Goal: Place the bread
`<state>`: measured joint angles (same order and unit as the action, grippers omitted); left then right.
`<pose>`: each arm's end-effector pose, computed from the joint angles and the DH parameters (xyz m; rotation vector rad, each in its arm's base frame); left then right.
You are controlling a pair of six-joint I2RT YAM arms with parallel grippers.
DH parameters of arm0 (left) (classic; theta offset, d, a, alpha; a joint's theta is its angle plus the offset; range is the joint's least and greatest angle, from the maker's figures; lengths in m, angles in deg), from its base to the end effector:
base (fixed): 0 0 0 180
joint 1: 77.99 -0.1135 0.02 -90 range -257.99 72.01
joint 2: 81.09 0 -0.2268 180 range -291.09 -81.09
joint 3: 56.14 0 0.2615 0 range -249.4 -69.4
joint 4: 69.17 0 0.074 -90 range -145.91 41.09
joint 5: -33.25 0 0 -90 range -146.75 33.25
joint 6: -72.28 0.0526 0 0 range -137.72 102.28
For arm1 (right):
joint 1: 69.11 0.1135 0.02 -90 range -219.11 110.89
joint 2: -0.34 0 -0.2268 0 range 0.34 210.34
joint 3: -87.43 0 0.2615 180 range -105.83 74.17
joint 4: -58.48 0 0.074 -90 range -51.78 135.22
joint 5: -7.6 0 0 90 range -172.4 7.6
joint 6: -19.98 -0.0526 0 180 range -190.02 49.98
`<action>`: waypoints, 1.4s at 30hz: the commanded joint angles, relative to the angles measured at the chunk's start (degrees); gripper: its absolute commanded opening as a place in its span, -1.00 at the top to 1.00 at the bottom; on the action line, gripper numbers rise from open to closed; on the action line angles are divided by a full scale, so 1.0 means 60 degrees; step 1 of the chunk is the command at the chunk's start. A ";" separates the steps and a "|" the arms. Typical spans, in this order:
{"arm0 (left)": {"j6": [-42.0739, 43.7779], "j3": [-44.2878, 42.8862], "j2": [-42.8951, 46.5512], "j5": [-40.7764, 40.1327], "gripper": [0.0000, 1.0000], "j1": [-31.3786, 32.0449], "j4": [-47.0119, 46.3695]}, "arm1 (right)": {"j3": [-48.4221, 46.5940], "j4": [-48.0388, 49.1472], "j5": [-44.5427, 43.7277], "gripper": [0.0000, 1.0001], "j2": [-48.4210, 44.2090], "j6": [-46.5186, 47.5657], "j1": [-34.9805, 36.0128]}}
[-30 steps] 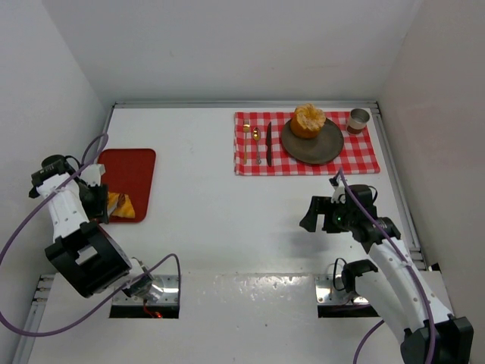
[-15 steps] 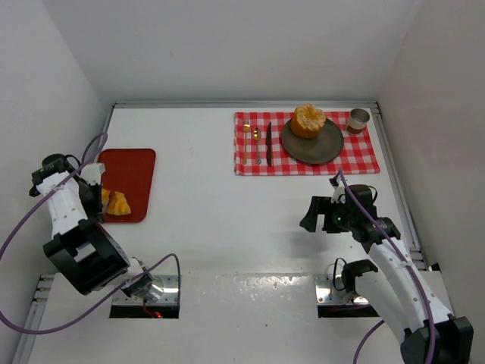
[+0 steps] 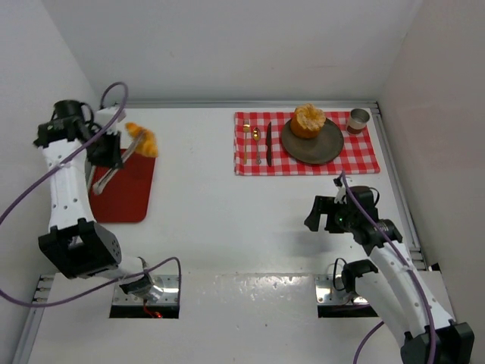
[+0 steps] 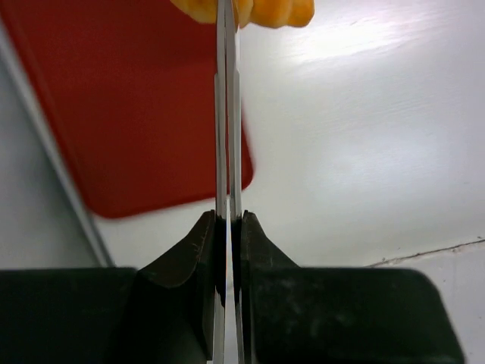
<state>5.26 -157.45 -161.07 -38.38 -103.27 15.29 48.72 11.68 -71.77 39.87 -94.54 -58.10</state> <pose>0.2604 0.1046 0.3214 0.0479 2.5853 -0.1290 0.1859 0.0461 0.1613 0.2000 2.4378 0.5057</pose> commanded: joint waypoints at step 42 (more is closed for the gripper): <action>-0.1692 -0.6830 -0.9506 -0.0161 0.46 1.1552 -0.6388 | -0.0680 -0.3536 -0.4131 -0.88 -0.1828 -0.0660 0.0026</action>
<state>-6.17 -198.50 -219.04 -39.65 -34.57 -19.66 44.91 -10.74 -95.33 27.87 -98.75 -58.10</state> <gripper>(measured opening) 0.265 0.940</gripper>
